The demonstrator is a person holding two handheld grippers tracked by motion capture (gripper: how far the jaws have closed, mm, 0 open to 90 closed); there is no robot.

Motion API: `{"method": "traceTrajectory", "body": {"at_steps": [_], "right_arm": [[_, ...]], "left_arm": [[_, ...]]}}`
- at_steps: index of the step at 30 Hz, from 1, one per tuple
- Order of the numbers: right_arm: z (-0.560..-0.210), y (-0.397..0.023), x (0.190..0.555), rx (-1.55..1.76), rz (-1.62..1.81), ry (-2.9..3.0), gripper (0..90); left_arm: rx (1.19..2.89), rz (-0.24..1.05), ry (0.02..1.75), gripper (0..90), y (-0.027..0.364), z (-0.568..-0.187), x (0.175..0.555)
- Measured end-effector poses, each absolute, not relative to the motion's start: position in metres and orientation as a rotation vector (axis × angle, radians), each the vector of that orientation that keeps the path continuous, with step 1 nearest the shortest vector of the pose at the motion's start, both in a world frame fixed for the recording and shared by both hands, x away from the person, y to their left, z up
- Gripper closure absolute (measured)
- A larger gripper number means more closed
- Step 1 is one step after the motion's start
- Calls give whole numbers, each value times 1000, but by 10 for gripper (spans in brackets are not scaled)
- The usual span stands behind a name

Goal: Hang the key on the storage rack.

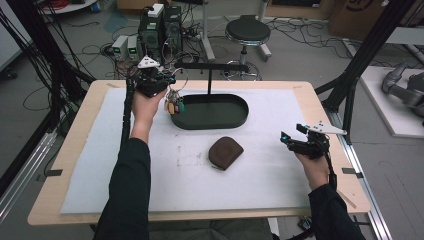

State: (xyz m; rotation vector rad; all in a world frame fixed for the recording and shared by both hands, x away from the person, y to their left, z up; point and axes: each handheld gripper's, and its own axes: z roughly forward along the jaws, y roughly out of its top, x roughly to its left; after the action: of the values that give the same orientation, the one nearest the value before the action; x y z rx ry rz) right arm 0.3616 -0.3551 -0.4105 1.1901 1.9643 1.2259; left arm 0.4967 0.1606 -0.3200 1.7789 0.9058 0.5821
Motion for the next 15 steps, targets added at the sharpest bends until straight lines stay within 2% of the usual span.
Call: {"method": "traceTrajectory", "body": {"at_steps": [15], "right_arm": [[-411, -354, 362, 1182, 1219, 1969, 251]], "left_arm": [[1805, 631, 925, 851, 157, -323, 498]]}}
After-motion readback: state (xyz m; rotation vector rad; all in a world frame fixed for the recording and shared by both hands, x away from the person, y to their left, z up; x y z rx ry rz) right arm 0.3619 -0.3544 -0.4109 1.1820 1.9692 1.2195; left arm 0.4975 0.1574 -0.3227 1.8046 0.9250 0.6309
